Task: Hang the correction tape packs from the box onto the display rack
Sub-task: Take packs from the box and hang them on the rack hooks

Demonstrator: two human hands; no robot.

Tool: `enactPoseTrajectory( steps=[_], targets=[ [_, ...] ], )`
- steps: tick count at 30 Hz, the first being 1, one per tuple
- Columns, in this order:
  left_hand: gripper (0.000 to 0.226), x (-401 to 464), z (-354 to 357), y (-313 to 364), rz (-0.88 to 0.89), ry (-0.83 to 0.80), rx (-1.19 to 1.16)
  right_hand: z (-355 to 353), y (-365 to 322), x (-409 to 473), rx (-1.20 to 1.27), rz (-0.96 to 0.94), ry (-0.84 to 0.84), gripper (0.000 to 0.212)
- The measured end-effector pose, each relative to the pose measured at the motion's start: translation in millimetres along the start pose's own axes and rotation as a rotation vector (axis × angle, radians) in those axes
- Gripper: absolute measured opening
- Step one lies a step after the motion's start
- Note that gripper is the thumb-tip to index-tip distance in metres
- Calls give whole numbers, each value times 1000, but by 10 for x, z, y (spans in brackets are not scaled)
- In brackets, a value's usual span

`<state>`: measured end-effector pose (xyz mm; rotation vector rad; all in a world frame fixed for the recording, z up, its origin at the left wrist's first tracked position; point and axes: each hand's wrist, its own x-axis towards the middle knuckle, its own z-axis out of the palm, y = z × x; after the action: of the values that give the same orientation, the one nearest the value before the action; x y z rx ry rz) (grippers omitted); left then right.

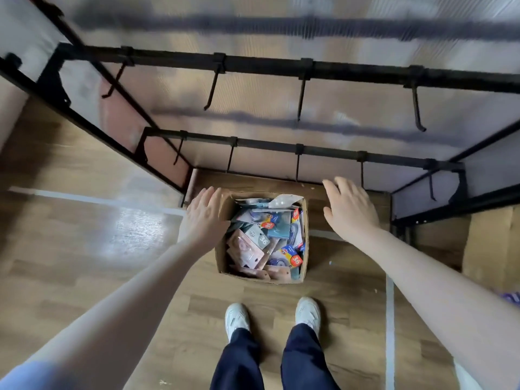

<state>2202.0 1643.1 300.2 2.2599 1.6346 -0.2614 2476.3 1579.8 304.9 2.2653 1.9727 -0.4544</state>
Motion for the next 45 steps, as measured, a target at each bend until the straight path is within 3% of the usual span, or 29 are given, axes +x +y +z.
enactPoseTrajectory(
  steps=[11,19,28,36,39,45],
  targets=[
    [73,298,1436,-425,-61,-220,79,1509,71,182,47,25,-133,60],
    [74,544,2243,-524,18,-353,80,2312,144,192,85,71,-186,58],
    [66,864,3030,-538,362,-459,288,2989,200,328,108,95,-189,57],
    [75,983,3528,-426,688,-514,469,3328,222,401,137,125,-233,57],
    [76,999,3623,-406,707,-554,557,3412,219,442,137,131,-240,57],
    [76,1071,3646,-352,823,-414,635,3545,210,484,134,133,-271,59]
  ],
)
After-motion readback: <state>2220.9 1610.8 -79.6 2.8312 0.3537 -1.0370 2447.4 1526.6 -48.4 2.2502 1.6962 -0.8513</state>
